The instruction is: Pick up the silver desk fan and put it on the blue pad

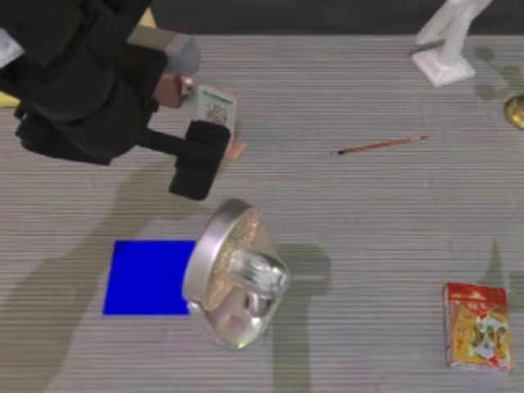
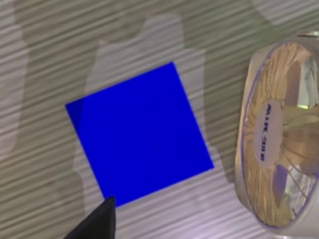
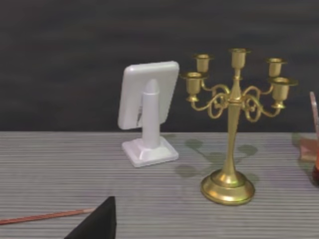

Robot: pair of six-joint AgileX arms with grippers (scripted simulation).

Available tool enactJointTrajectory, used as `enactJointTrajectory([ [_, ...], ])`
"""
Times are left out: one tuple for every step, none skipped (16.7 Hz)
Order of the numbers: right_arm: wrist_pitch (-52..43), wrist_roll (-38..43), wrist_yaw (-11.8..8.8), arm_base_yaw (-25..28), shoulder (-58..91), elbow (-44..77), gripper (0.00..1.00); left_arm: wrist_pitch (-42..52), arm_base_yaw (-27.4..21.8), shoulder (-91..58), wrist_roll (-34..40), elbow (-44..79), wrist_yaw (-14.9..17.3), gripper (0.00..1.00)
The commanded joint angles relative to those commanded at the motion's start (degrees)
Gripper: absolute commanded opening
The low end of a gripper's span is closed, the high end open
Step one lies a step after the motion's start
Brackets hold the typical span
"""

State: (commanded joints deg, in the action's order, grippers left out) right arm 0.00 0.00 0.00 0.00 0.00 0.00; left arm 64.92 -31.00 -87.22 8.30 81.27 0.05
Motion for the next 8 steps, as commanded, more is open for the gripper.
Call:
enactJointTrajectory([
  [0.0,0.0,0.0,0.0,0.0,0.0,1.00,3.2,-1.5,-4.5,0.4,4.1,0.0,1.00],
  [0.0,0.0,0.0,0.0,0.0,0.0,1.00,6.1,-2.9,-8.6,0.8,7.8,0.0,1.00],
  [0.0,0.0,0.0,0.0,0.0,0.0,1.00,8.8,-4.2,-12.2,1.1,11.1,0.0,1.00],
  [0.0,0.0,0.0,0.0,0.0,0.0,1.00,11.1,-5.2,-15.4,1.4,13.9,0.0,1.00],
  [0.0,0.0,0.0,0.0,0.0,0.0,1.00,13.0,-6.2,-18.1,1.6,16.2,0.0,1.00],
  [0.0,0.0,0.0,0.0,0.0,0.0,1.00,14.6,-6.9,-20.1,1.8,17.9,0.0,1.00],
  [0.0,0.0,0.0,0.0,0.0,0.0,1.00,15.7,-7.4,-21.5,1.9,19.2,0.0,1.00],
  [0.0,0.0,0.0,0.0,0.0,0.0,1.00,16.4,-7.7,-22.4,2.0,19.9,0.0,1.00],
])
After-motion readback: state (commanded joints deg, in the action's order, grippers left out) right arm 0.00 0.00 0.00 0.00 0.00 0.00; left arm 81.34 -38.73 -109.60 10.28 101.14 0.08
